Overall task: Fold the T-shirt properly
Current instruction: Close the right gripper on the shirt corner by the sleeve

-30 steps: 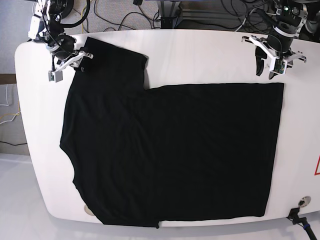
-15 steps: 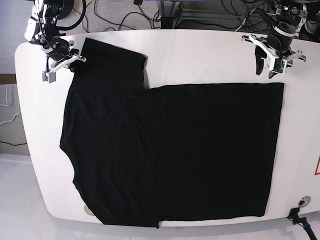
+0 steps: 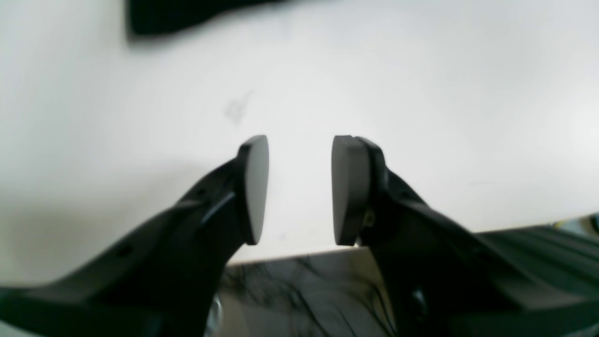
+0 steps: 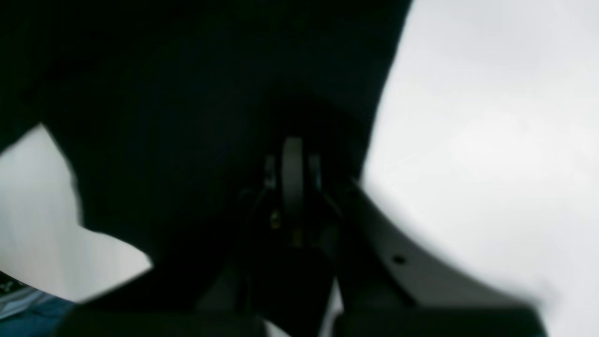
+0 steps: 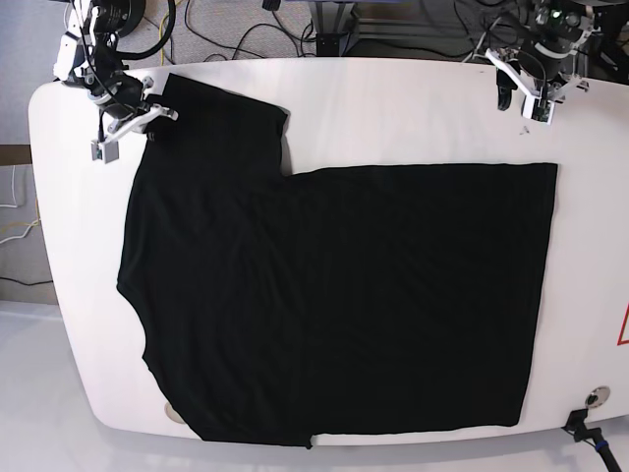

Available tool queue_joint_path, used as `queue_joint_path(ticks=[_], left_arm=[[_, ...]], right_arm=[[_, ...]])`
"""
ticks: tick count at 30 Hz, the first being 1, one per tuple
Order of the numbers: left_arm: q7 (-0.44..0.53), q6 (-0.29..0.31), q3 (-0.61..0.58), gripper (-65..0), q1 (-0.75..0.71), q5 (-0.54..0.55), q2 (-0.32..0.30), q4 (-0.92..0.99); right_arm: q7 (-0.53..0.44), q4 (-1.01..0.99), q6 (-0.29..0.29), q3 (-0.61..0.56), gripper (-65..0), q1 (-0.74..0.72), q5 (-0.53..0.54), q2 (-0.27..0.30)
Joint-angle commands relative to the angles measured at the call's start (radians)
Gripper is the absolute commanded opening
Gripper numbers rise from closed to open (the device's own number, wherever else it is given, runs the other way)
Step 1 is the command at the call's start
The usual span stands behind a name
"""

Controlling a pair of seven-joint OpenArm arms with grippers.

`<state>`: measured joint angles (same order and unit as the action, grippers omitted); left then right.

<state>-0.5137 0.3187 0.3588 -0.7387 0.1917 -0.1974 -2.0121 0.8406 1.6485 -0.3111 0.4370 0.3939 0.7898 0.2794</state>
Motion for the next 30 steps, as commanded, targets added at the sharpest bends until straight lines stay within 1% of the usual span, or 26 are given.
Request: queue_joint_path(ticks=[1, 7, 10, 14, 15, 17, 18, 19, 20, 21, 22, 24, 26, 27, 28, 30], left_arm=[[0.031, -0.011, 0.007, -44.2, 0.017, 0.001, -0.007, -0.031], [0.036, -0.011, 0.009, -44.2, 0.023, 0.001, -0.009, -0.034], [0.036, -0.01, 0.029, -44.2, 0.032, 0.001, -0.01, -0.036], [0.036, -0.003, 0.052, -44.2, 0.051, 0.002, -0.012, -0.036], [0.036, 0.023, 0.055, -44.2, 0.06, 0.002, -0.012, -0.036], [0.036, 0.106, 0.09, -44.1, 0.075, 0.002, -0.006, -0.036], [0.033, 0.138, 0.107, -44.1, 0.086, 0.004, -0.001, -0.036], [0.031, 0.161, 0.127, -44.1, 0.095, 0.004, 0.019, -0.036], [0.03, 0.184, 0.151, -43.9, 0.106, 0.004, 0.036, -0.036], [0.028, 0.216, 0.176, -42.3, 0.118, 0.002, 0.051, -0.036], [0.028, 0.242, 0.196, -39.0, 0.13, 0.002, 0.059, -0.036], [0.026, 0.274, 0.228, -29.0, 0.146, 0.002, 0.071, -0.034], [0.026, 0.282, 0.236, -18.5, 0.146, 0.002, 0.072, -0.034], [0.026, 0.282, 0.236, -16.3, 0.146, 0.002, 0.072, -0.034], [0.026, 0.282, 0.236, -15.9, 0.147, 0.002, 0.072, -0.034], [0.026, 0.282, 0.236, -15.9, 0.147, 0.002, 0.072, -0.034]], right_arm=[[-0.019, 0.02, -0.004, 0.007, -64.7, 0.003, 0.013, 0.019], [-0.017, 0.028, -0.004, 0.009, -64.7, -0.003, 0.015, 0.017], [-0.017, 0.077, -0.004, 0.049, -64.7, 0.017, 0.013, 0.01], [-0.013, 0.1, -0.004, 0.059, -64.7, 0.017, 0.013, 0.014], [-0.013, 0.1, -0.004, 0.059, -64.6, 0.017, 0.013, 0.016], [-0.013, 0.1, -0.004, 0.059, -64.2, 0.017, 0.015, 0.013], [-0.013, 0.1, -0.006, 0.059, -64.1, 0.018, 0.016, 0.011], [-0.013, 0.1, -0.006, 0.061, -63.4, 0.018, 0.027, 0.011], [-0.013, 0.098, -0.006, 0.062, -61.0, 0.018, 0.05, 0.011], [-0.014, 0.098, -0.006, 0.069, -56.8, 0.02, 0.081, 0.011], [-0.014, 0.098, -0.012, 0.09, -52.1, 0.03, 0.112, 0.011], [-0.014, 0.098, -0.027, 0.124, -41.6, 0.041, 0.161, 0.01], [-0.014, 0.097, -0.044, 0.142, -31.3, 0.047, 0.205, 0.01], [-0.013, 0.097, -0.049, 0.155, -27.9, 0.052, 0.222, 0.01], [-0.013, 0.095, -0.049, 0.171, -27.0, 0.066, 0.237, 0.01], [-0.013, 0.094, -0.052, 0.185, -27.8, 0.095, 0.259, 0.008]])
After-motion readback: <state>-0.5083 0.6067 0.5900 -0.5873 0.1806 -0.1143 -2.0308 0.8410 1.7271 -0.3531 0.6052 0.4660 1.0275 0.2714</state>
